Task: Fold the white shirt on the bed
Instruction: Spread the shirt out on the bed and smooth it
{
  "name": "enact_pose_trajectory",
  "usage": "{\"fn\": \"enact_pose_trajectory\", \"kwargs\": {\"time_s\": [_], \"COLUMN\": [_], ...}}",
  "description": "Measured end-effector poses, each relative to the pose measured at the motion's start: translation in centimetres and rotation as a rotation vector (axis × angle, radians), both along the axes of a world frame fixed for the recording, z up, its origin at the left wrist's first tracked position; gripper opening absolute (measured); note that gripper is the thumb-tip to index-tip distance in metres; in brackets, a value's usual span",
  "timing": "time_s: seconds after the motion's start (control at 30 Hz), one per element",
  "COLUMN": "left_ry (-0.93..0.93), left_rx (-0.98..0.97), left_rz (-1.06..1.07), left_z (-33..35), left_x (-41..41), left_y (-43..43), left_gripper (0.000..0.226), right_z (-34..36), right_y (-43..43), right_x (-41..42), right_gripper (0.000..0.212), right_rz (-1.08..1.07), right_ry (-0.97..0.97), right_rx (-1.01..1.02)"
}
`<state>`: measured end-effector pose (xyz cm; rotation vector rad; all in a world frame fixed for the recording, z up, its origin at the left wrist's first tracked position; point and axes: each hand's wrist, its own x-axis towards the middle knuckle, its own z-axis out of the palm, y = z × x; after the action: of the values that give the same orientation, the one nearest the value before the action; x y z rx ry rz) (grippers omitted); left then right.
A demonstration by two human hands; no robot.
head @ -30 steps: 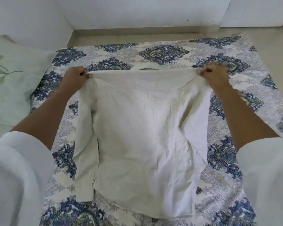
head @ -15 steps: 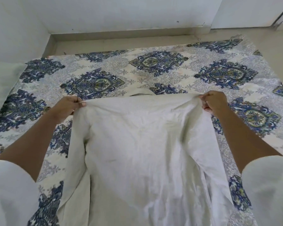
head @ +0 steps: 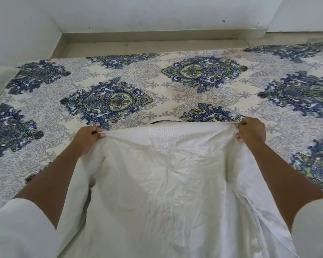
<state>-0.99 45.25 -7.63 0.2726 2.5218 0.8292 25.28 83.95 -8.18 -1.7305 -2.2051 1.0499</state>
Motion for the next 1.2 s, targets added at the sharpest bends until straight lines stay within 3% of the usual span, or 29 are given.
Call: {"fn": "enact_pose_trajectory", "kwargs": {"time_s": [0.13,0.33,0.47,0.6,0.7,0.93,1.07,1.2], "left_ry": [0.005,0.056,0.117,0.032,-0.062,0.131,-0.015,-0.180], "left_rx": [0.018,0.031,-0.052,-0.010,0.040,-0.099,0.135,0.246], "left_rz": [0.029,0.035,-0.019,-0.139,-0.136,-0.148,-0.167,-0.165], "left_z": [-3.0,-5.0,-4.6,-3.6,-3.5,-4.5,-3.2,-2.3], "left_x": [-0.4,-0.4,0.4,0.1,-0.5,0.0,1.9,2.1], "left_y": [-0.3,0.1,1.0,2.3,3.0,3.8,5.2,8.9], "left_gripper": [0.012,0.010,0.022,0.031,0.018,0.013,0.025,0.018], "right_z": [-3.5,-4.9,-4.2,-3.0,-2.4,-2.9,-2.4,-2.2], "right_y": [0.1,-0.7,-1.2,-1.8,-1.9,-3.1,-5.5,-8.7], "right_x": [-0.1,-0.3,-0.5,-1.6,-2.3,-2.8,-2.7,-5.7], "right_gripper": [0.012,0.019,0.022,0.036,0.027,0.027,0.038,0.026], "right_rz": [0.076,0.109,0.148,0.362,0.333,0.318,0.453,0.662], "right_ry": [-0.073,-0.137,-0.146,-0.210,-0.274,-0.347,-0.237,-0.058], "right_rx": [0.081,0.198,0.152,0.179,0.160,0.326,0.429,0.353]}}
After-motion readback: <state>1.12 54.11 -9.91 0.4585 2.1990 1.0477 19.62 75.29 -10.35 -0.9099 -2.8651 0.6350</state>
